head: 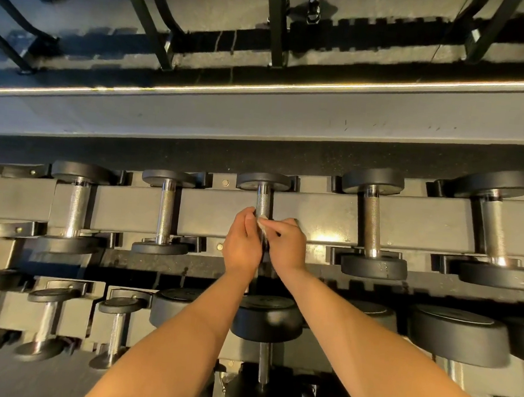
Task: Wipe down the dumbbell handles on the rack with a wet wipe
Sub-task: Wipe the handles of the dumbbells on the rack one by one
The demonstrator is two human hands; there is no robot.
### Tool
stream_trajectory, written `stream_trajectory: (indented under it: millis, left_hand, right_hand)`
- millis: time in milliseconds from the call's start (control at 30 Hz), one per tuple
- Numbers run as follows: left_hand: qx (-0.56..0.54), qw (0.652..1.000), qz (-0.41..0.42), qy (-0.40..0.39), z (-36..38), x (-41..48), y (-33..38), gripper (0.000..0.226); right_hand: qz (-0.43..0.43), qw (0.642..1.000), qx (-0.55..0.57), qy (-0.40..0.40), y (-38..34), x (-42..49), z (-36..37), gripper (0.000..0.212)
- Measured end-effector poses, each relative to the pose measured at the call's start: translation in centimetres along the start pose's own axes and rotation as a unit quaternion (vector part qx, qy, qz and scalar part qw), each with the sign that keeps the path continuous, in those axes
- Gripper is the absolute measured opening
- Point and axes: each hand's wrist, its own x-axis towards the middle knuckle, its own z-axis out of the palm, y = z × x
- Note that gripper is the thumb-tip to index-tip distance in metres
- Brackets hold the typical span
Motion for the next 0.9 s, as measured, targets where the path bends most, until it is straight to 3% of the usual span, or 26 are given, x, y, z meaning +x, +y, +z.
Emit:
stream_trajectory:
  millis: [167,333,433,633,733,900]
  left_hand:
    - [-0.043,0.999,-0.013,-0.03,-0.9,-1.2,-0.1,0.025]
    - [-0.159,0.987,-0.005,-0.038,-2.2,-2.9,-0.9,0.024]
    - [-0.193,0.981,-0.003,-0.038,-2.6,-2.2,-1.1,0.017]
    - [-0.142,0.989,0.018,0.021,-2.9,1.5,-0.5,0.013]
    - [-0.134,0.99,0.04,0.03,-2.1,3.9,0.2,0.018]
    - [-0.161,0.985,0.048,-0.023,-0.3,5.6,1.5,0.019]
  right_hand:
    - [0.039,0.996,-0.077,-0.006,-0.1,-1.7,0.1,0.02]
    - [0.048,0.997,0.066,-0.018,-2.3,-2.6,0.5,0.024]
    - [0.038,0.998,0.052,-0.017,-2.9,-2.9,0.7,0.021]
    - [0.034,0.997,0.024,0.057,-1.7,-1.1,1.4,0.018]
    - [0.035,0.994,-0.052,0.086,-1.4,-0.7,2.3,0.02]
    - [0.028,0.99,-0.086,0.108,-0.7,-0.6,2.6,0.027]
